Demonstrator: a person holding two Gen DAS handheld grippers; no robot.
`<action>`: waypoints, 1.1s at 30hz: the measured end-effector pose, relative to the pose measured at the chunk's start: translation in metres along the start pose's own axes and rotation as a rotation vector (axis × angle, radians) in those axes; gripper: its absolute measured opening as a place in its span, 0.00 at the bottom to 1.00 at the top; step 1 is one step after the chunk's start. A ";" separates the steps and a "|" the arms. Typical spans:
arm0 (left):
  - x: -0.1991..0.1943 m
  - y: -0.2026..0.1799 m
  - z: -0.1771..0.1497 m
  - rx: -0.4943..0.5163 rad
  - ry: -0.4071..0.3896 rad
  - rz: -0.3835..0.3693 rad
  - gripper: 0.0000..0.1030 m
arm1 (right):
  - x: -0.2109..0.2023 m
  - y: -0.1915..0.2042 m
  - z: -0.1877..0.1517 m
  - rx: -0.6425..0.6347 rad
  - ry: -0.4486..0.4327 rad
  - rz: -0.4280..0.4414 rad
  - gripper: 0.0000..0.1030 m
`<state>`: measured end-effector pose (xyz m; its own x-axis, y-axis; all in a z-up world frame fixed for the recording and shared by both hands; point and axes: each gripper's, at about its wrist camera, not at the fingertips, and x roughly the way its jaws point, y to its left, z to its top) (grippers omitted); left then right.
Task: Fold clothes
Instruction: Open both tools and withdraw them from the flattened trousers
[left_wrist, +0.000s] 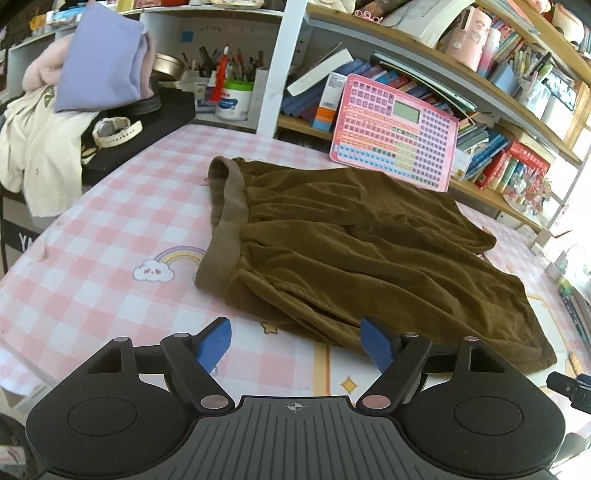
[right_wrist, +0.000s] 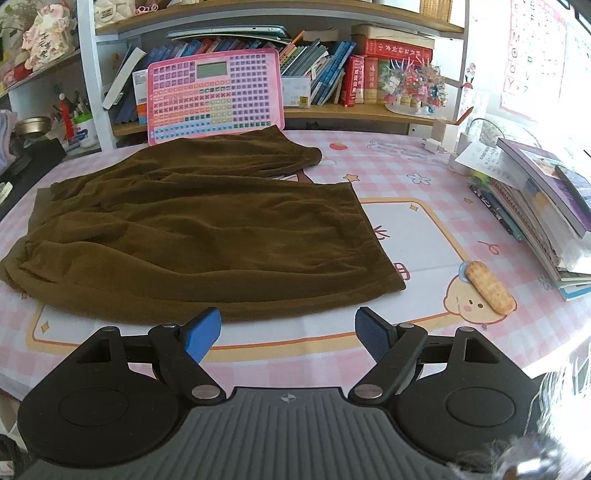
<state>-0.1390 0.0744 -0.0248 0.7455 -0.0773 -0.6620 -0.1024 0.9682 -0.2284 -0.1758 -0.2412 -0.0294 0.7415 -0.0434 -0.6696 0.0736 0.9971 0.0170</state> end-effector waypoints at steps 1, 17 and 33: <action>0.001 0.004 0.001 0.003 0.001 -0.005 0.77 | 0.000 0.003 0.000 0.002 -0.001 -0.004 0.76; 0.015 0.041 0.009 0.008 0.039 -0.063 0.78 | -0.003 0.046 0.004 -0.009 -0.007 -0.049 0.77; 0.025 0.016 0.017 0.133 0.077 -0.076 0.85 | 0.011 0.028 0.011 -0.012 0.049 -0.067 0.85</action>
<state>-0.1111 0.0920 -0.0326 0.6943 -0.1648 -0.7006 0.0447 0.9814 -0.1866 -0.1581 -0.2144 -0.0283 0.7018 -0.1075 -0.7042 0.1142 0.9927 -0.0377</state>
